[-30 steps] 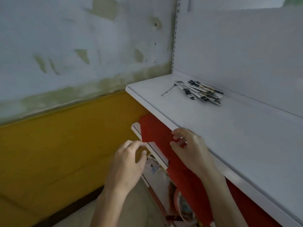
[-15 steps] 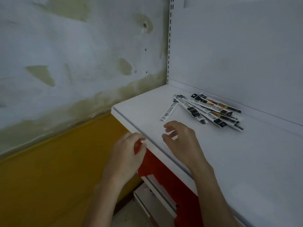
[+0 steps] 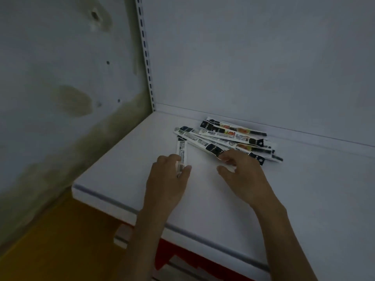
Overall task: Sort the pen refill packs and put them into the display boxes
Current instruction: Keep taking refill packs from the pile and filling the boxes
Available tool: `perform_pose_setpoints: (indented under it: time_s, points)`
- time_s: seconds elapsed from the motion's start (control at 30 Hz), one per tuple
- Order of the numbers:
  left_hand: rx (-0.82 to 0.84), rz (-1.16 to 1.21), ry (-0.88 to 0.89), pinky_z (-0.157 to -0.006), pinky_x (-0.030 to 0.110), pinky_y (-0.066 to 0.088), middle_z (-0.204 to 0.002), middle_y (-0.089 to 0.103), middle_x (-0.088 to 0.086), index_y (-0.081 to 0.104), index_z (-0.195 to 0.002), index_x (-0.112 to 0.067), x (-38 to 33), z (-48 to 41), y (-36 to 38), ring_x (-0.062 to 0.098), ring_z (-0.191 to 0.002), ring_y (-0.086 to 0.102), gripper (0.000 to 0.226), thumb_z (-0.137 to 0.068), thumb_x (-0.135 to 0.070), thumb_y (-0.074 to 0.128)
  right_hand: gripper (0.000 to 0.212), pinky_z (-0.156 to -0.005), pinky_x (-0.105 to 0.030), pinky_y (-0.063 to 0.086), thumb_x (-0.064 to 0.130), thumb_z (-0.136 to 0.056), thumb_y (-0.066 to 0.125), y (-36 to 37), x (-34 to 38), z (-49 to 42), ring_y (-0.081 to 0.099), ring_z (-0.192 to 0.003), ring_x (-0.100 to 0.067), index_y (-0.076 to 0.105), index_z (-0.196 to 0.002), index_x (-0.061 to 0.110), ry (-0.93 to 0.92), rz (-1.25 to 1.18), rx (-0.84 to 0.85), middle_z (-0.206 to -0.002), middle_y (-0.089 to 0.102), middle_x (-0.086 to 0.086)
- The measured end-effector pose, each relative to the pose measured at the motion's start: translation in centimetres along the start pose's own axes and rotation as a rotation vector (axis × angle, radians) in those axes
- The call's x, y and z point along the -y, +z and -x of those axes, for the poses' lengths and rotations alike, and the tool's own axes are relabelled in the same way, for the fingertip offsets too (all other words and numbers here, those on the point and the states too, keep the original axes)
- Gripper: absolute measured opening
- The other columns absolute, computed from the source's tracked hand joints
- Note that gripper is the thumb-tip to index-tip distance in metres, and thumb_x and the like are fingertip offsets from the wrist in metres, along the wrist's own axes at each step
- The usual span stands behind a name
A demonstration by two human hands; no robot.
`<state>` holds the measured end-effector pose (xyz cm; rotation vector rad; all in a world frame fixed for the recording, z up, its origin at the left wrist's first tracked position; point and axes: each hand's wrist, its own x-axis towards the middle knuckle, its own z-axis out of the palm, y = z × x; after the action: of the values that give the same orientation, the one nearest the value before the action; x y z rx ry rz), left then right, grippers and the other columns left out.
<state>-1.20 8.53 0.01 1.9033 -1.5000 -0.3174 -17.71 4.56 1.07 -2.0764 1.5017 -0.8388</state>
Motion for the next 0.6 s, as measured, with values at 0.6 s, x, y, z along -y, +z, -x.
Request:
perform_pose_setpoints:
  time_s: [0.6]
  points:
    - [0.133, 0.058, 0.035, -0.063, 0.02, 0.043, -0.104, 0.059, 0.01, 0.051, -0.093, -0.006, 6.2, -6.5, -5.2, 0.027, -0.094, 0.059, 0.006, -0.091, -0.011, 0.047, 0.017, -0.086, -0.034, 0.043, 0.025, -0.081, 0.061, 6.8, 5.7, -2.2, 0.05, -0.104, -0.021, 0.068, -0.096, 0.022, 0.254, 0.36, -0.101, -0.103, 0.059, 0.001]
